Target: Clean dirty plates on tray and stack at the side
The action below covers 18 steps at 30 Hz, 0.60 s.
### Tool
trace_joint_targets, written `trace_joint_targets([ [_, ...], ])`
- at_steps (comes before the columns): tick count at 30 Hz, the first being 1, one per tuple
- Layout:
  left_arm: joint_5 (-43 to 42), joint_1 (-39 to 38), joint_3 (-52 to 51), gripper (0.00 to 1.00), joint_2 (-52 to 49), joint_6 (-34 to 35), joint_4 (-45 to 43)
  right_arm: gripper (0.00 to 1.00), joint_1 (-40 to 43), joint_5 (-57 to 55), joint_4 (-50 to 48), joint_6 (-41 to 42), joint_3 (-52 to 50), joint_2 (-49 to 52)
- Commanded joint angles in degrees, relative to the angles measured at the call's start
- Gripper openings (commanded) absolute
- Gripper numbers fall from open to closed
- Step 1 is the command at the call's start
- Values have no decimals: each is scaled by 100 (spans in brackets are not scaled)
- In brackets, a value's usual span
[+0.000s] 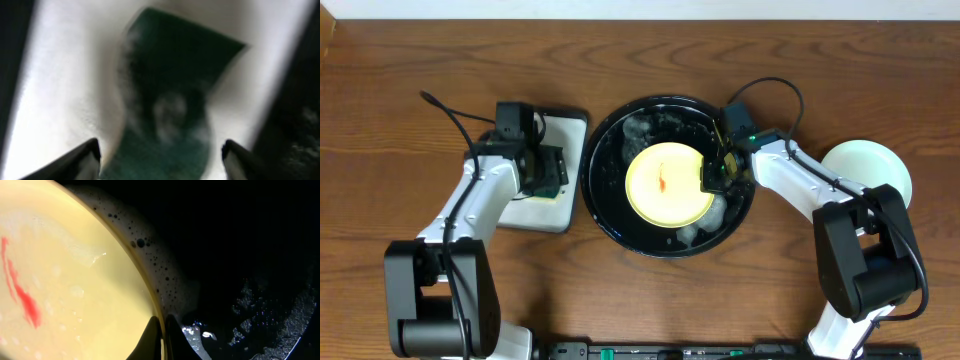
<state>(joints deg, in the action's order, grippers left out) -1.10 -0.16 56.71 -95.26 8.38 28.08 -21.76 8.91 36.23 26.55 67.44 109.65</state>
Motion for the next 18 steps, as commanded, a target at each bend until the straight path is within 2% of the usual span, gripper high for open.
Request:
trace_joint_targets([
  [1,529,7,-179,71,-24,-149,-374,1,-2,-225,66,-2,-72,94],
  [5,304,7,-284,58,-44,-146,-787,1,-2,-225,57,0,-72,94],
  [11,153,9,-315,56,-396,-149,-918,1,-2,-223,66,0,-72,94],
  [15,153,9,-315,51,-741,-149,-935,1,-2,-223,61,0,-72,94],
  [17,153,9,-315,43,-859,-149,-942,1,-2,-223,63,0,-72,94],
  [18,155,9,-315,33,-890,-149,-942,1,-4,-223,63,0,-72,94],
])
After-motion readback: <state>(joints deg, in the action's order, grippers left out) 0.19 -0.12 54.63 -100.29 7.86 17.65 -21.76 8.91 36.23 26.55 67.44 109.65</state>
